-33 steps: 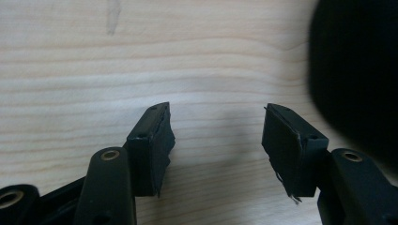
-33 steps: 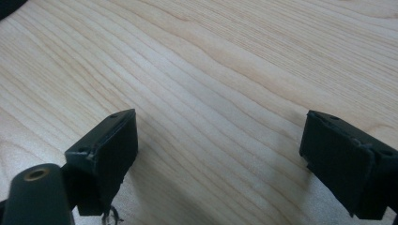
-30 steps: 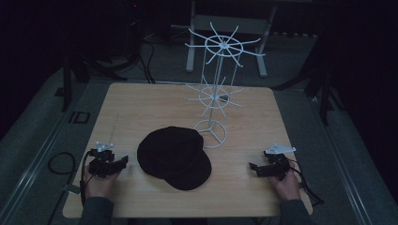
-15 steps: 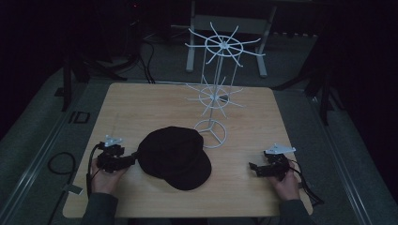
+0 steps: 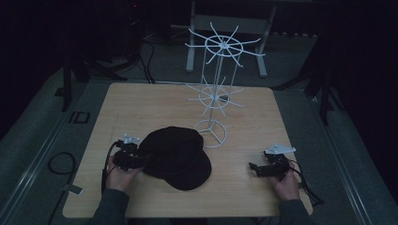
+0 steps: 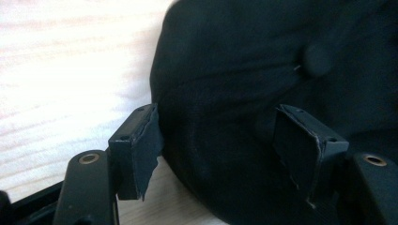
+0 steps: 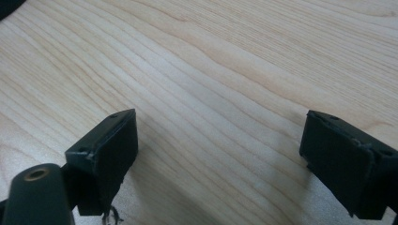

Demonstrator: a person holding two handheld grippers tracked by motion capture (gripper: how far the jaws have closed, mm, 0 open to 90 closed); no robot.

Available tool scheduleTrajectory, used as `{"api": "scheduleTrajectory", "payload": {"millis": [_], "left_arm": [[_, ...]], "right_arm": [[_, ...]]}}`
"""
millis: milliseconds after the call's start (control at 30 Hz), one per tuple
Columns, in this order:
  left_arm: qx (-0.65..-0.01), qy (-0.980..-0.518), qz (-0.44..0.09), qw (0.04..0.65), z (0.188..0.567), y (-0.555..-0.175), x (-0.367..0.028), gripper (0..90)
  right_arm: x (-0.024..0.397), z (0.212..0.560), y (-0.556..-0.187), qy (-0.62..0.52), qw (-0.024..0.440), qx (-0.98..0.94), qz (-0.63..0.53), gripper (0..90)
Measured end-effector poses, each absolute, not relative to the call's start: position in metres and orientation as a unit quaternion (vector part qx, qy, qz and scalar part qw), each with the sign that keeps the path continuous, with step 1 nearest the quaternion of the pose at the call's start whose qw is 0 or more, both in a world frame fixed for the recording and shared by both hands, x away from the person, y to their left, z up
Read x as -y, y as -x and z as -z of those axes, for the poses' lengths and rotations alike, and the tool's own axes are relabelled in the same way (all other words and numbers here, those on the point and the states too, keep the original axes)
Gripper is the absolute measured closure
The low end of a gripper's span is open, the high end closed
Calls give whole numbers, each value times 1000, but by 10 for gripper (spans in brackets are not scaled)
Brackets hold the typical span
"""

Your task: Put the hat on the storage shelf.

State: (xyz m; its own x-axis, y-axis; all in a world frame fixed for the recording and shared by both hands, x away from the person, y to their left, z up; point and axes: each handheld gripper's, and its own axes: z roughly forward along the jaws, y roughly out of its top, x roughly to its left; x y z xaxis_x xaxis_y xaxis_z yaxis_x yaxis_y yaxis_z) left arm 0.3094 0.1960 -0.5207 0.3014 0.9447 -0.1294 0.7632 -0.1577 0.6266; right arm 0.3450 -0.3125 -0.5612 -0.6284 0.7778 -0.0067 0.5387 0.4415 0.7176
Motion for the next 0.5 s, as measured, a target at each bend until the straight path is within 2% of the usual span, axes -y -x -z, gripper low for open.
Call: {"api": "scheduleTrajectory", "payload": {"millis": [200,500], "left_arm": [[-587,-749,-142,272,532,-320,-188,336],[-605,-742,-122,261,541,-330,-189,365]], "right_arm": [[312,561,-345,-396,171,-831,-350,117],[312,561,-345,-397,172,-831,-350,117]]}}
